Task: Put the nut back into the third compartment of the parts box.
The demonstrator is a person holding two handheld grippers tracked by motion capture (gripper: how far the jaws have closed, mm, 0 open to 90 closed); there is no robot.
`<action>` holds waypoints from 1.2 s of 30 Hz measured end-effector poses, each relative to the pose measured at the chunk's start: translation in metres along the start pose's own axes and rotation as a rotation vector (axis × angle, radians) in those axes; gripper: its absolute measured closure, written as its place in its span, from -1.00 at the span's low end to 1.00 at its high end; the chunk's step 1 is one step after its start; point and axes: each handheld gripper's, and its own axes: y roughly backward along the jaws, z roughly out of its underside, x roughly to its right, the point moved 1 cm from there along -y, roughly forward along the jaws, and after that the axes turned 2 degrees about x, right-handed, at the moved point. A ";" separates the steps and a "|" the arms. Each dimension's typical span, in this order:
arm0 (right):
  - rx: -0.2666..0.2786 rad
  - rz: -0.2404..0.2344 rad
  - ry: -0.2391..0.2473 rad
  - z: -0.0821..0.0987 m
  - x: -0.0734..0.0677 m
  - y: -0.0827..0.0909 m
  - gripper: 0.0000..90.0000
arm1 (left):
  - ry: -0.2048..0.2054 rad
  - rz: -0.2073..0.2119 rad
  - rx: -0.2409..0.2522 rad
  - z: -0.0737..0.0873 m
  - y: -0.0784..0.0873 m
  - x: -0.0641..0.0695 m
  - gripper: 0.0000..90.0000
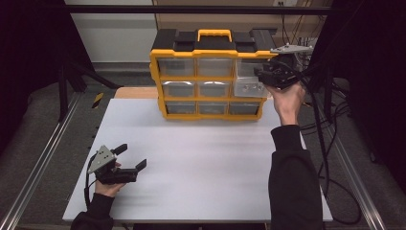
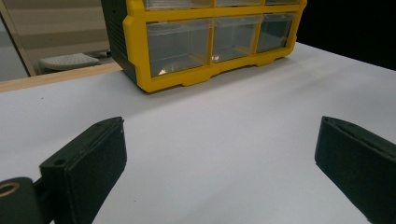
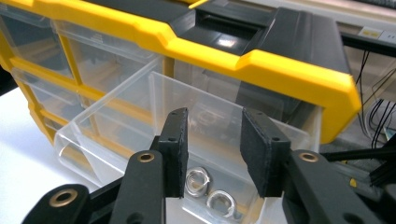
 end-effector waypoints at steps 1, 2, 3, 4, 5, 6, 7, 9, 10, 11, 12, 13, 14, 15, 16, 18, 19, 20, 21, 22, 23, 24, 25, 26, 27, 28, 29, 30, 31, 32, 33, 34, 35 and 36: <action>0.011 -0.001 0.001 0.000 0.000 0.002 0.34 | 0.000 -0.001 0.000 0.000 0.000 0.000 -0.96; 0.023 0.000 0.001 0.000 0.000 0.004 0.29 | 0.000 -0.001 0.000 0.000 0.000 0.000 -0.96; 0.045 -0.001 -0.002 0.000 0.000 0.007 0.22 | 0.000 -0.001 0.000 0.000 0.000 0.000 -0.96; 0.072 -0.006 -0.004 0.000 0.000 0.011 0.16 | 0.000 -0.001 0.001 0.000 0.000 0.000 -0.96; 0.106 -0.016 -0.004 0.000 -0.001 0.016 0.07 | 0.000 -0.002 0.001 0.000 0.000 0.000 -0.96; 0.123 -0.024 -0.006 0.001 -0.001 0.019 0.01 | 0.000 -0.003 0.001 0.000 0.000 0.000 -0.96; 0.157 -0.031 -0.008 0.002 -0.003 0.025 -0.10 | 0.000 -0.003 0.002 0.000 0.000 0.000 -0.96; 0.196 -0.046 -0.013 0.005 -0.006 0.033 -0.22 | -0.001 -0.003 0.003 0.000 0.000 0.000 -0.96; 0.216 -0.054 -0.011 0.008 -0.008 0.038 -0.28 | -0.001 -0.004 0.003 0.000 0.000 0.000 -0.96; 0.235 -0.062 -0.011 0.011 -0.010 0.042 -0.38 | 0.001 -0.004 0.003 0.000 0.000 0.000 -0.96; 0.250 -0.070 -0.012 0.015 -0.012 0.046 -0.46 | 0.000 -0.004 0.004 0.000 0.001 0.000 -0.96; 0.272 -0.078 -0.020 0.020 -0.015 0.051 -0.54 | 0.000 -0.004 0.004 0.000 0.001 0.000 -0.96; 0.278 -0.085 -0.018 0.023 -0.017 0.053 -0.61 | 0.000 -0.005 0.005 0.000 0.001 0.000 -0.96; 0.286 -0.091 -0.022 0.028 -0.020 0.055 -0.69 | -0.001 -0.005 0.004 0.000 0.001 0.000 -0.96; 0.290 -0.100 -0.024 0.034 -0.023 0.057 -0.73 | 0.000 -0.005 0.003 0.000 0.001 0.000 -0.96; 0.294 -0.120 -0.029 0.048 -0.028 0.060 -0.83 | -0.001 -0.005 0.004 0.000 0.001 0.000 -0.96; 0.294 -0.130 -0.032 0.055 -0.031 0.061 -0.86 | -0.001 -0.005 0.004 0.000 0.001 0.000 -0.96; 0.295 -0.136 -0.038 0.060 -0.032 0.062 -0.88 | -0.002 -0.005 0.004 0.000 0.001 0.000 -0.96; 0.299 -0.145 -0.048 0.067 -0.034 0.063 -0.90 | -0.002 -0.005 0.004 0.000 0.001 0.000 -0.96; 0.302 -0.161 -0.058 0.074 -0.035 0.063 -0.91 | -0.001 -0.005 0.004 0.000 0.001 0.000 -0.96; 0.307 -0.176 -0.072 0.081 -0.037 0.063 -0.92 | -0.001 -0.005 0.003 0.000 0.000 0.000 -0.96; 0.310 -0.188 -0.079 0.090 -0.039 0.063 -0.92 | -0.001 -0.005 0.003 0.000 0.000 0.000 -0.96; 0.310 -0.193 -0.082 0.096 -0.040 0.063 -0.93 | -0.002 -0.006 0.003 0.000 0.000 0.000 -0.96; 0.306 -0.200 -0.088 0.103 -0.042 0.063 -0.94 | -0.002 -0.006 0.003 0.000 0.000 0.000 -0.96; 0.297 -0.207 -0.092 0.109 -0.044 0.062 -0.95 | -0.003 -0.006 0.004 0.000 0.001 0.000 -0.96; 0.292 -0.211 -0.094 0.116 -0.046 0.061 -0.96 | -0.004 -0.006 0.004 0.000 0.001 0.000 -0.96; 0.285 -0.214 -0.091 0.123 -0.047 0.061 -0.96 | -0.004 -0.006 0.005 0.000 0.001 0.000 -0.96; 0.281 -0.218 -0.096 0.130 -0.048 0.060 -0.96 | -0.004 -0.006 0.006 -0.001 0.001 0.000 -0.96; 0.273 -0.227 -0.102 0.139 -0.050 0.059 -0.97 | -0.004 -0.006 0.006 0.000 0.001 0.000 -0.96; 0.266 -0.228 -0.103 0.144 -0.051 0.058 -0.98 | -0.005 -0.006 0.006 0.000 0.001 0.000 -0.96; 0.263 -0.225 -0.105 0.151 -0.052 0.058 -0.98 | -0.005 -0.006 0.006 0.000 0.001 0.000 -0.96; 0.257 -0.230 -0.106 0.158 -0.052 0.057 -0.98 | -0.005 -0.006 0.006 0.000 0.000 0.001 -0.96; 0.250 -0.237 -0.111 0.164 -0.053 0.056 -0.98 | -0.005 -0.005 0.005 0.000 0.000 0.001 -0.96; 0.243 -0.245 -0.110 0.171 -0.054 0.055 -0.98 | -0.005 -0.005 0.004 0.000 0.000 0.001 -0.96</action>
